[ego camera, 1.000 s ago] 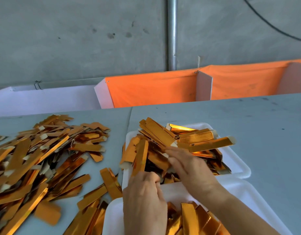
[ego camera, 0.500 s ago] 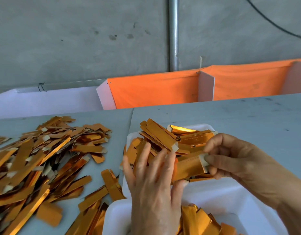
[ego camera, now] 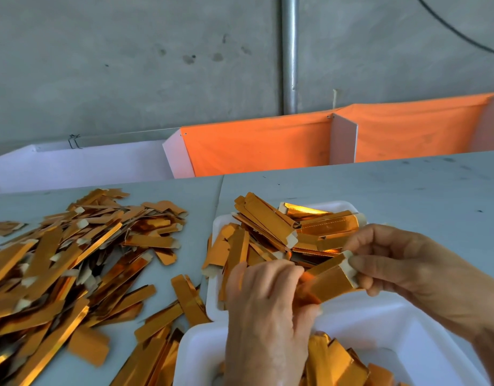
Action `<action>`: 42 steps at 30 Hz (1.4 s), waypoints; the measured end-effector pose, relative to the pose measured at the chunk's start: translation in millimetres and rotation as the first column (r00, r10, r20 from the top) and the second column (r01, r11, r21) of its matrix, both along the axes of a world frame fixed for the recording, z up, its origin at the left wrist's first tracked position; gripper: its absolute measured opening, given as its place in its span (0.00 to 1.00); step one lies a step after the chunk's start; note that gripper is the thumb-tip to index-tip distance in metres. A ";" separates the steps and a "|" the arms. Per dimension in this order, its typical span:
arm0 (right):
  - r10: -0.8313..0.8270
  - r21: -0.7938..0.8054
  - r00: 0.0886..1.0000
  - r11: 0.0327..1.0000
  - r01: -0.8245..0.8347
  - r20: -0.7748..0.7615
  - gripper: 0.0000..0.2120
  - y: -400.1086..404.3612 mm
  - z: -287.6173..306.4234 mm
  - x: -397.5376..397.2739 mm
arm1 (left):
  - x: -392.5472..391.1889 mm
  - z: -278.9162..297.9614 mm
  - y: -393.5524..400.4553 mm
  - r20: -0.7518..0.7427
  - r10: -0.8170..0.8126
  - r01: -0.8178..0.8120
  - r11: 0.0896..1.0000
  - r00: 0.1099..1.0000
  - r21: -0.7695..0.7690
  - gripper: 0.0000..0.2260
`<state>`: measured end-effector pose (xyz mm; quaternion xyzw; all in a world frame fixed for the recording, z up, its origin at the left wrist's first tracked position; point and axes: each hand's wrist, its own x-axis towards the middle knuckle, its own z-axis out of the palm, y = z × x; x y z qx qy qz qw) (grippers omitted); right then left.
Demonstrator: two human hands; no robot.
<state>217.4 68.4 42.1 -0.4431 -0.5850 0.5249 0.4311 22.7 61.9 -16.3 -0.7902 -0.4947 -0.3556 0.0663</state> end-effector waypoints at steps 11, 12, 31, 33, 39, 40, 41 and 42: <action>0.050 -0.148 0.957 0.984 -0.095 -0.285 0.29 0.8 -3.4 0.8 | 4.8 9.5 -10.0 0.308 -0.142 0.194 0.970 0.941 -0.143 0.28; 0.058 -0.153 0.952 0.982 -0.108 -0.301 0.29 0.6 -3.4 0.0 | 4.6 11.7 -10.3 0.329 -0.152 0.209 0.967 0.932 -0.143 0.27; 0.082 0.012 0.993 0.997 -0.081 -0.081 0.24 -1.2 -5.2 -3.9 | 4.0 16.8 -14.0 0.556 -0.061 0.317 0.870 0.829 -0.377 0.14; 0.047 0.097 0.998 0.994 -0.042 -0.050 0.28 -2.2 -4.6 -5.7 | 3.6 13.9 -12.8 0.502 -0.046 0.248 0.906 0.863 -0.343 0.17; 0.013 0.198 0.975 0.978 -0.058 0.222 0.19 -6.5 -2.2 -12.3 | 5.5 7.7 -11.7 0.318 -0.063 0.145 0.959 0.946 -0.244 0.20; -0.008 0.203 0.957 0.978 -0.053 0.291 0.17 -6.3 -3.8 -15.3 | 5.9 6.9 -11.7 0.298 -0.067 0.140 0.963 0.952 -0.231 0.20; -0.022 0.201 0.943 0.979 -0.047 0.331 0.14 -5.9 -5.0 -18.5 | 6.4 6.9 -12.2 0.286 -0.064 0.137 0.960 0.956 -0.243 0.20; -0.029 0.194 0.937 0.980 -0.041 0.347 0.10 -5.1 -6.0 -22.0 | 6.5 6.8 -12.7 0.286 -0.061 0.141 0.953 0.956 -0.269 0.20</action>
